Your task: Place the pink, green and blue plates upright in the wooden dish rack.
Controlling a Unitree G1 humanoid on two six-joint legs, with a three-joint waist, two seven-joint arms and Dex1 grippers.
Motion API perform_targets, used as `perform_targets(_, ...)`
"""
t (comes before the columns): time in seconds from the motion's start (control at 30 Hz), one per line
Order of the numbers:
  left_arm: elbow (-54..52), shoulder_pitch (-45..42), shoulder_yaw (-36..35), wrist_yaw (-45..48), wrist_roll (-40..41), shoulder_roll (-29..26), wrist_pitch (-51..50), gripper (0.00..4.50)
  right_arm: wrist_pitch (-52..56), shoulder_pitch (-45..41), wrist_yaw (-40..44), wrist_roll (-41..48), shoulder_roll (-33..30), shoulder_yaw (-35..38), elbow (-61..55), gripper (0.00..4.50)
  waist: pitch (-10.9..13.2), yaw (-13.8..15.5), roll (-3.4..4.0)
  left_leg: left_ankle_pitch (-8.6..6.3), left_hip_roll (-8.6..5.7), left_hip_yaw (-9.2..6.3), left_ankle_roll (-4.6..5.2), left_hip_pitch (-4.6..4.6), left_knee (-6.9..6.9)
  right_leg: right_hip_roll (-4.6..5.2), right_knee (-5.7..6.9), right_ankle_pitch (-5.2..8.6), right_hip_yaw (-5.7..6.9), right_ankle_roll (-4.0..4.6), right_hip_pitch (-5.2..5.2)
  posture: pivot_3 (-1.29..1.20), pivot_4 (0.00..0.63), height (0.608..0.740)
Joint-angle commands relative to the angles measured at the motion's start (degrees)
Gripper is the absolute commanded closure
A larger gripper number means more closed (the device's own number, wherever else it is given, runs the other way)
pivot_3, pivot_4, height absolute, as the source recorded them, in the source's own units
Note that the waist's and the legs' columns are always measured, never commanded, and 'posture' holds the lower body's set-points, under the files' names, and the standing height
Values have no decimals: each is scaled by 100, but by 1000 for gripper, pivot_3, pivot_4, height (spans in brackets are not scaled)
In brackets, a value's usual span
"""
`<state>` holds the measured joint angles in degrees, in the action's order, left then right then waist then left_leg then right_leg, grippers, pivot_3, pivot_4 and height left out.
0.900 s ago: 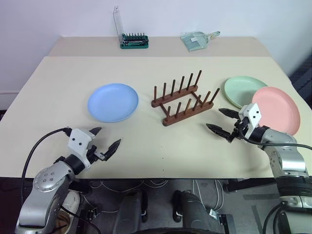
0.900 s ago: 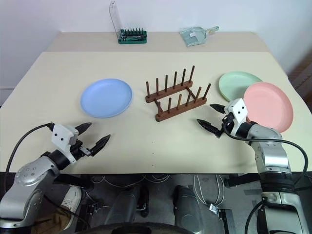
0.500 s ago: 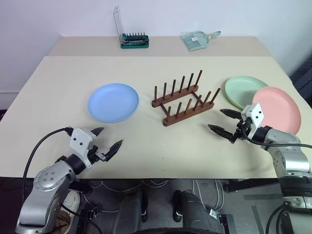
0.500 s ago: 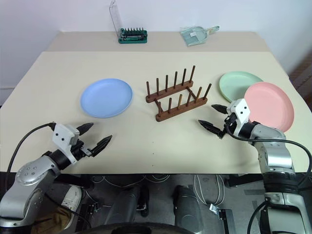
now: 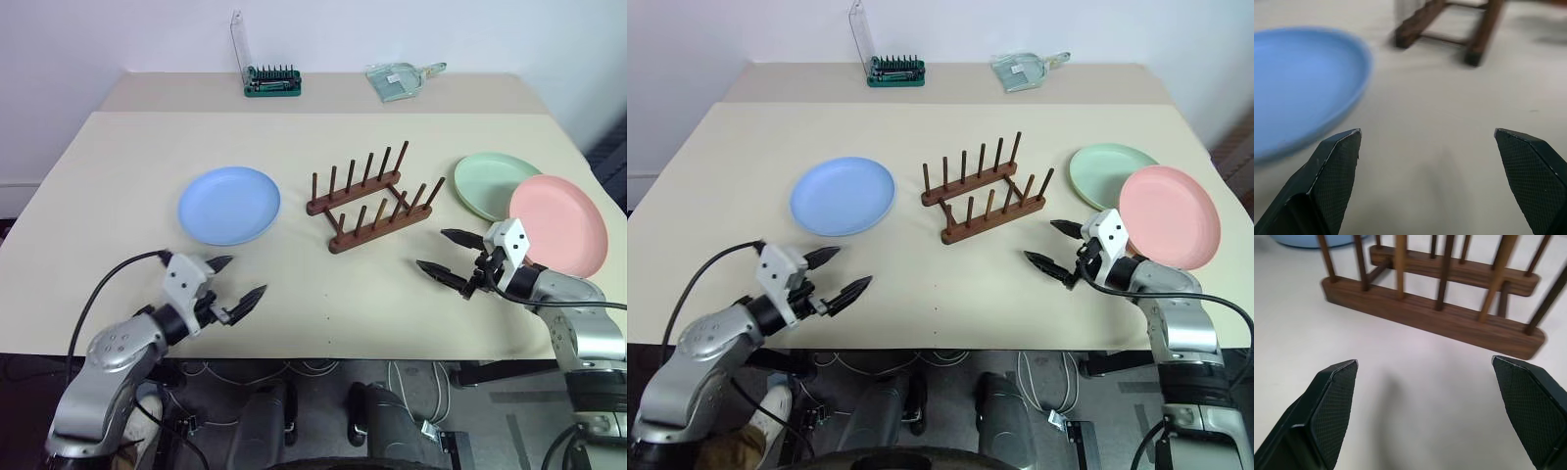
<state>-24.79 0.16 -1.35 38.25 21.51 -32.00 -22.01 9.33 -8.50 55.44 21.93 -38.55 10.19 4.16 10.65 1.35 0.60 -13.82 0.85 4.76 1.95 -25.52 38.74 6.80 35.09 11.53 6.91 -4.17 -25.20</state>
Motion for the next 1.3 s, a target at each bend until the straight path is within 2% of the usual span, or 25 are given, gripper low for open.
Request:
perform_targets(0.03,766,-842,628,276,-501,-33,110,0,227,233,-291,235,118,166,-777,40,0,27,0,0,0,1,0,0,-1,-2,0,0,0,0,4,0,150,740)
perform_targets(0.13,1650,-1577,1129,442,-934,104,336,0,463,466,-568,322,242,185,-1277,40,0,55,-1,1,0,15,2,0,-6,-4,5,-1,0,-1,11,0,150,740)
perform_targets(0.27,2455,-2182,1371,502,-1168,430,548,0,685,668,-863,379,363,167,-1772,40,3,85,-6,8,0,20,17,-2,-13,-5,4,-2,0,-2,4,0,150,740)
perform_targets(0.33,2571,-2212,1440,711,-1186,442,710,0,769,805,-1050,365,475,120,-2076,40,3,83,-6,8,0,20,18,-3,-12,-5,4,-2,1,-2,4,0,150,740)
perform_targets(0.5,3205,-2689,1811,1023,-1348,903,910,0,988,1035,-1393,492,610,153,-2632,40,3,105,-8,4,-1,18,14,-4,-6,0,2,-2,2,-2,9,0,150,740)
perform_targets(0.67,4199,-3242,2088,691,-1857,1520,1180,0,1051,1201,-1535,579,668,180,-2838,40,2,99,-9,2,-2,18,26,-4,0,0,0,-3,3,-5,13,0,150,740)
perform_targets(0.9,4556,-3341,2148,503,-1996,2053,1259,0,1060,1227,-1675,560,740,21,-2915,40,1,101,-11,1,-1,12,28,1,9,0,1,-5,8,-8,26,0,150,740)
perform_targets(1.0,4381,-3217,2130,608,-1924,2109,1262,777,1035,1243,-1667,561,757,-8,-2907,0,1,93,-11,-2,-1,13,33,1,10,1,-1,-5,8,-8,28,0,150,740)
perform_targets(1.1,4281,-3150,2091,637,-1923,2101,1275,2352,991,1220,-1623,548,748,-35,-2831,0,1,93,-11,-3,-1,13,33,1,11,2,-2,-4,8,-8,28,0,150,740)
perform_targets(1.2,4279,-3142,2056,688,-1949,2040,1327,3695,969,1202,-1573,543,707,-2,-2775,0,1,86,-11,-3,-1,12,32,2,11,1,-1,-4,8,-8,28,0,150,740)
perform_targets(1.3,4329,-3168,2100,815,-2060,1886,1591,3734,958,1315,-1468,549,585,163,-2724,0,1,85,-11,-3,0,12,33,1,10,1,-1,-4,8,-8,26,0,150,740)
